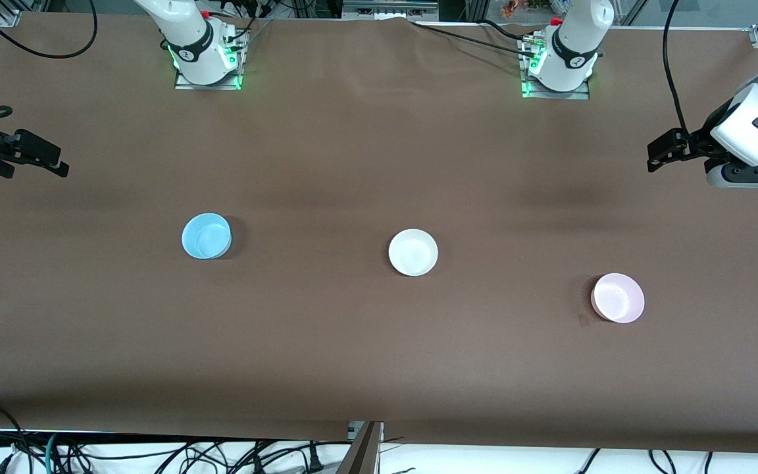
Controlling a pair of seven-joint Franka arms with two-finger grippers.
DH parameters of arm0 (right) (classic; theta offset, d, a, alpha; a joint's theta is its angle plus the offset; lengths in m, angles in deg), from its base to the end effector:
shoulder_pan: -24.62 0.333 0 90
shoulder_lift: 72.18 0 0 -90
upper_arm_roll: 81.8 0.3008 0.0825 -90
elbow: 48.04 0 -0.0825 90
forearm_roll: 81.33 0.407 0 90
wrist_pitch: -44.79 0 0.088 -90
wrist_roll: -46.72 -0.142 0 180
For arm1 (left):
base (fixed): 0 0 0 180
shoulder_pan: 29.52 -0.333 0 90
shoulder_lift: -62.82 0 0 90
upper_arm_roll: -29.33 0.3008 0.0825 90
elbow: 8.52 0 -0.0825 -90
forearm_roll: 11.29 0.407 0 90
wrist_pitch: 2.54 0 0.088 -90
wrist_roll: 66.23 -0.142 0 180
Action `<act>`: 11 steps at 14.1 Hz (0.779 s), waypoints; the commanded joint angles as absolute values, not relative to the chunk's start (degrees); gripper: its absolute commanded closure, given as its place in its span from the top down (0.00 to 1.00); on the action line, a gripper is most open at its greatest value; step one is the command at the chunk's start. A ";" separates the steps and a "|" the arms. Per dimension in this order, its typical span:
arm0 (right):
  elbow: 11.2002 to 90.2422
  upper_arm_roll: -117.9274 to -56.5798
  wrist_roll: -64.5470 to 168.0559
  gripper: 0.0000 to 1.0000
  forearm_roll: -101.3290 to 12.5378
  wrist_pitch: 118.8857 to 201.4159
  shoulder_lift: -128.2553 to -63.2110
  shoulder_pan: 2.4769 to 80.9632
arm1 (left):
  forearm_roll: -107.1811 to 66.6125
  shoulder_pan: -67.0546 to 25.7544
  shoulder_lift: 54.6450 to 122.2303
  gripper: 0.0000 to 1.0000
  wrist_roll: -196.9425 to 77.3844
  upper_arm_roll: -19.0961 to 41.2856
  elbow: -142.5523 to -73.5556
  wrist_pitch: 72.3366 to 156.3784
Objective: Stack pink and blue bowls on white bowl
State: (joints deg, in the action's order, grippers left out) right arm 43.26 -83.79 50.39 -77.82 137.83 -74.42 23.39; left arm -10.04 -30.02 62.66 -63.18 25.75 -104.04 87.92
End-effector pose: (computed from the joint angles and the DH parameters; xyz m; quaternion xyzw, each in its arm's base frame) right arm 0.5918 -0.0246 0.5451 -0.9995 -0.0022 0.0025 0.0301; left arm 0.5695 -0.0276 0.5292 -0.9990 0.0008 0.0421 0.0133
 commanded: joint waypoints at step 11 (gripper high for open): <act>42.05 -83.47 49.97 1.00 -78.78 136.73 -74.82 23.30 | -11.73 -29.26 64.22 1.00 -62.98 25.82 -100.89 83.08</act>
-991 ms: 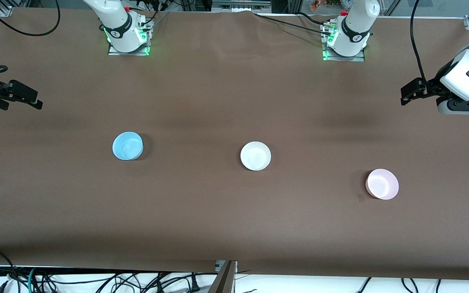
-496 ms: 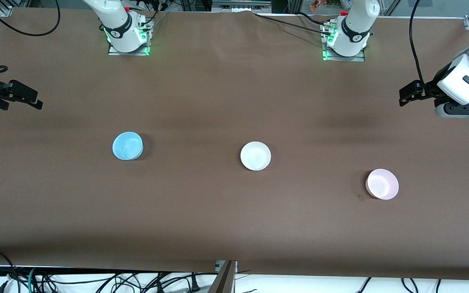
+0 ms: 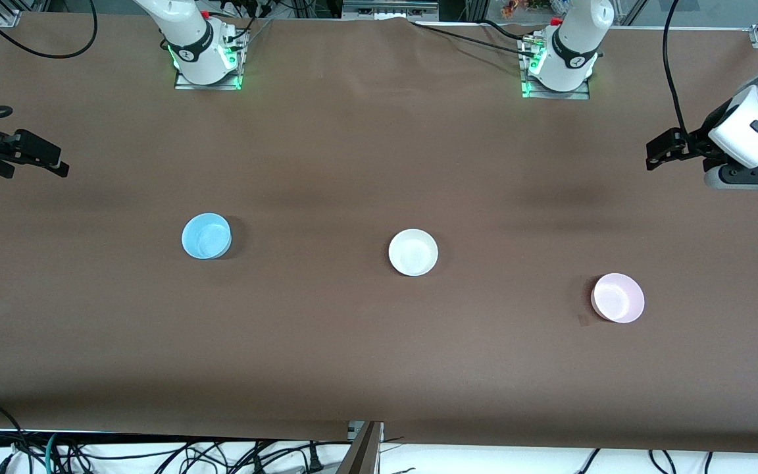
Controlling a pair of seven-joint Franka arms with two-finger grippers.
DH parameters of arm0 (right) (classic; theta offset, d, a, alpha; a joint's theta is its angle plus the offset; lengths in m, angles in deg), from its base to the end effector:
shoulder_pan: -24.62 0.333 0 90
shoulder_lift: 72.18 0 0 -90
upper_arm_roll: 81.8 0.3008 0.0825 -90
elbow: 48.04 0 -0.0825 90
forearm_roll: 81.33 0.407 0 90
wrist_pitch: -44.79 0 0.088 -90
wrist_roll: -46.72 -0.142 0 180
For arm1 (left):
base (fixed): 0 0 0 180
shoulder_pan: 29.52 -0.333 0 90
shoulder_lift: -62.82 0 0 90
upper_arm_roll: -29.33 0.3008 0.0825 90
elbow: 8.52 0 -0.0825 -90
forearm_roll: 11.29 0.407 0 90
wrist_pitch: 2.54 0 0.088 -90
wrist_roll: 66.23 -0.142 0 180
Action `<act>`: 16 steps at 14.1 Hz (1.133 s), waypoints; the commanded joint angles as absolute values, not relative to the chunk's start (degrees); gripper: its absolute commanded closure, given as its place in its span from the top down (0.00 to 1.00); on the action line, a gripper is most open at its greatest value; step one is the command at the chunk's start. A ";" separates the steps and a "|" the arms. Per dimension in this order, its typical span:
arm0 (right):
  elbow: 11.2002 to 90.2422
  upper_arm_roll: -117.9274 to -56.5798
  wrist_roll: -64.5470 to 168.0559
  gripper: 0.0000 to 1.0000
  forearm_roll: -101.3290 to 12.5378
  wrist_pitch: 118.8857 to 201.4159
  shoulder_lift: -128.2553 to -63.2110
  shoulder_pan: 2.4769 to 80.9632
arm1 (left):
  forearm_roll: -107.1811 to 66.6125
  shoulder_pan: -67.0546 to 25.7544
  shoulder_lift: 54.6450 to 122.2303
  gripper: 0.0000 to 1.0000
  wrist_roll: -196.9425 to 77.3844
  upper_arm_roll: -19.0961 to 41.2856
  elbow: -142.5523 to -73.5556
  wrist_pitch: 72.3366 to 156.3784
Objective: Stack pink and blue bowls on white bowl
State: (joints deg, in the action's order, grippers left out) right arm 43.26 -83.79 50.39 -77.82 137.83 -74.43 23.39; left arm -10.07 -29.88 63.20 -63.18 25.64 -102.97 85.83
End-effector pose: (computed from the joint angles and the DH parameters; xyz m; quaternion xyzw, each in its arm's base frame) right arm 0.5919 -0.0246 0.5450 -0.9995 -0.0022 0.0026 0.0301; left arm 0.5677 -0.0299 0.5302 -0.9984 0.0027 0.0557 0.0135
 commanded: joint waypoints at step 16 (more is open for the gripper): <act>42.05 -83.47 49.97 1.00 -78.78 136.73 -74.82 23.30 | -11.64 -29.00 64.13 1.00 -63.77 25.73 -100.71 81.83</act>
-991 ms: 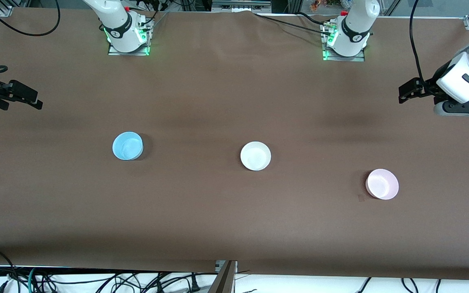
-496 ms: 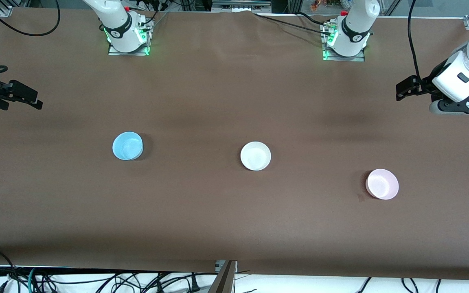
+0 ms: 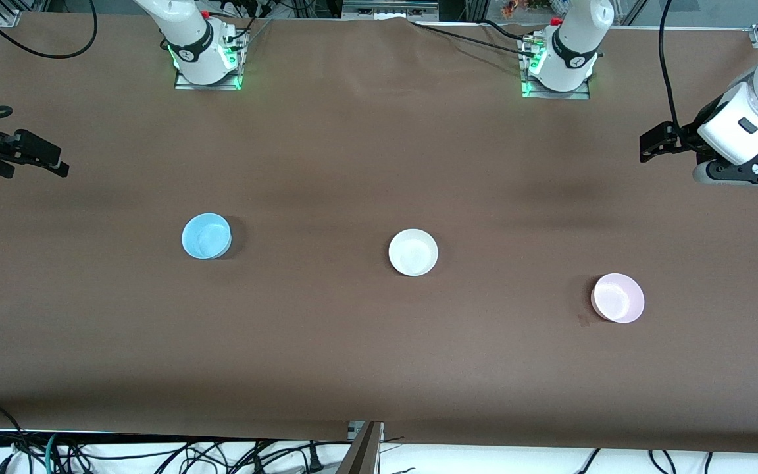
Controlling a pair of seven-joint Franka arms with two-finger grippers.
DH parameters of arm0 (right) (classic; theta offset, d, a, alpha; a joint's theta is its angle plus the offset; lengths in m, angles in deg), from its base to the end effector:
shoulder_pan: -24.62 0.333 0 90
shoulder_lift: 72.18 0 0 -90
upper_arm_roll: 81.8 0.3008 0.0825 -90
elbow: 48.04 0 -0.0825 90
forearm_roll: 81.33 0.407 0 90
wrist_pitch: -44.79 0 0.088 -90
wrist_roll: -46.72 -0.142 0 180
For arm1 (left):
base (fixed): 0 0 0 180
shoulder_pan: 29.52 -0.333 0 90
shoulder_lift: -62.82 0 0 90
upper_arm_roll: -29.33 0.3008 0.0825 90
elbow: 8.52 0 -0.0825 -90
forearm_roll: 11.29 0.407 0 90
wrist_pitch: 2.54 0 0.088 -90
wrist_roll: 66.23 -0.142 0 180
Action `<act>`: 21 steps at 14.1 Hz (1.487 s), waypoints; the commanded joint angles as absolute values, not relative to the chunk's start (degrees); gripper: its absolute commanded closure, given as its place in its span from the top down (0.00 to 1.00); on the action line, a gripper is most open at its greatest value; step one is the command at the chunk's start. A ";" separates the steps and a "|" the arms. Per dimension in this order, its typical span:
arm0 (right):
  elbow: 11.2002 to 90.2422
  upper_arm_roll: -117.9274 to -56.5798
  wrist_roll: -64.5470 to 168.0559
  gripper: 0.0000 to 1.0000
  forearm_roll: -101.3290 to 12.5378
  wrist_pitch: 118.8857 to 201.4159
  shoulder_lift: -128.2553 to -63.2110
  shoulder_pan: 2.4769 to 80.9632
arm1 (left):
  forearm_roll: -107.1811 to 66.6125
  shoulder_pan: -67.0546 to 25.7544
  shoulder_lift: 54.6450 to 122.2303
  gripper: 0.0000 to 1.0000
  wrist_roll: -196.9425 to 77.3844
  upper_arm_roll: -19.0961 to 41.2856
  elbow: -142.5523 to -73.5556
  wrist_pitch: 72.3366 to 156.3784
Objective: Stack pink and blue bowls on white bowl
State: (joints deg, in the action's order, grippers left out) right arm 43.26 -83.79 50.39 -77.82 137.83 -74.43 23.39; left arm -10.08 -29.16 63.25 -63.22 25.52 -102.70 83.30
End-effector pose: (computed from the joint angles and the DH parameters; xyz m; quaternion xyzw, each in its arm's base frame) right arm 0.5919 -0.0246 0.5450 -0.9995 -0.0022 0.0026 0.0301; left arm 0.5611 -0.0377 0.5290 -0.9970 0.0102 0.0756 0.0151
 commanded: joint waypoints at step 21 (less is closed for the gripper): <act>40.56 -85.23 51.20 1.00 -81.31 136.73 -74.64 22.69 | -9.27 -37.86 80.82 1.00 -74.49 26.17 -105.27 109.75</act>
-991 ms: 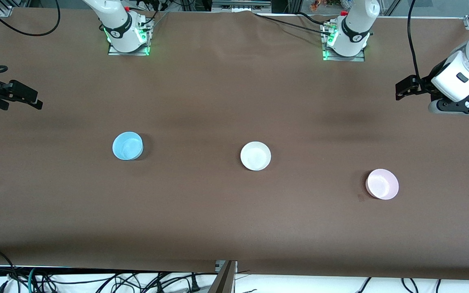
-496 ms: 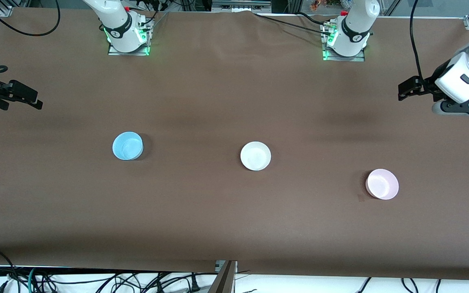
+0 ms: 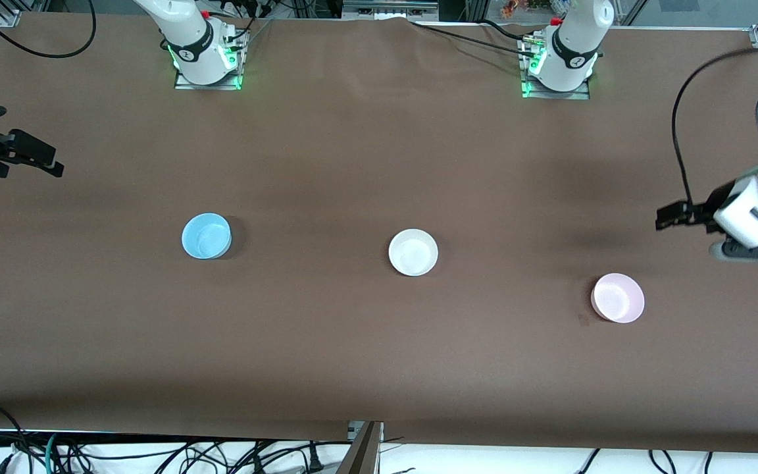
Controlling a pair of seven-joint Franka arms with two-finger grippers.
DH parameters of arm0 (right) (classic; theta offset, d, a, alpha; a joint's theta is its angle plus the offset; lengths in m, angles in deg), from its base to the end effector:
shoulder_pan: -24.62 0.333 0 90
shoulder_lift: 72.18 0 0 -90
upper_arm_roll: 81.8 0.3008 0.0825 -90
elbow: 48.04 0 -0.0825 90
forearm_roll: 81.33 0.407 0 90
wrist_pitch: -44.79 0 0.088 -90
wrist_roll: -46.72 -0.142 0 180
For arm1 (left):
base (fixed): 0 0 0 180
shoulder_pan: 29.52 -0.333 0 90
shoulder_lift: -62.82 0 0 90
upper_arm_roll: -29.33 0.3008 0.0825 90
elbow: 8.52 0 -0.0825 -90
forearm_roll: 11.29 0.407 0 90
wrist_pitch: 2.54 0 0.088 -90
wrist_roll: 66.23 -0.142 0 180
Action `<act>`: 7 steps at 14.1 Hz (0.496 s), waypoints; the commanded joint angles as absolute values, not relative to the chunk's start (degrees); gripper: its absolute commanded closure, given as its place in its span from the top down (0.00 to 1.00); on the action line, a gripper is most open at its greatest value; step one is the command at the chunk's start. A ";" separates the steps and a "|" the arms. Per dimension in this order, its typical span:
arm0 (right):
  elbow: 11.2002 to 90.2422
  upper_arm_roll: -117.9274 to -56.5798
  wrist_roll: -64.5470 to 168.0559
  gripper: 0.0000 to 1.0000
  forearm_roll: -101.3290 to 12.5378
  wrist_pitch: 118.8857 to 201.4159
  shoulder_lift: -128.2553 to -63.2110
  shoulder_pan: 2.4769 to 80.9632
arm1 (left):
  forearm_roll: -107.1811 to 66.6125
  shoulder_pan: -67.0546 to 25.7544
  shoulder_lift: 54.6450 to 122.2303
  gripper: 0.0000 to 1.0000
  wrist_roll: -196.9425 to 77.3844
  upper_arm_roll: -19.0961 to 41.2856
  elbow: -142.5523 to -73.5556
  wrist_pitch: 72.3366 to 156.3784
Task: Stack pink and blue bowls on white bowl
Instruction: 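Reach the left gripper down to the pale pink bowl's rim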
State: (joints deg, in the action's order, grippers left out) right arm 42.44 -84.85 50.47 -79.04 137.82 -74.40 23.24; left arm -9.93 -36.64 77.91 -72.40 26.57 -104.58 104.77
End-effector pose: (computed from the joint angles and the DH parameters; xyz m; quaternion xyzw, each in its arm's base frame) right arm 0.5920 -0.0399 0.5523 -0.9998 0.0069 -0.0042 0.0187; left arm 0.6434 0.0534 0.3846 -0.9993 0.0191 0.0336 0.0018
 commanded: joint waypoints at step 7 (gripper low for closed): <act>38.71 -84.88 51.21 1.00 -79.05 133.75 -73.59 22.86 | -9.27 -40.68 94.35 1.00 -80.63 26.26 -106.43 129.55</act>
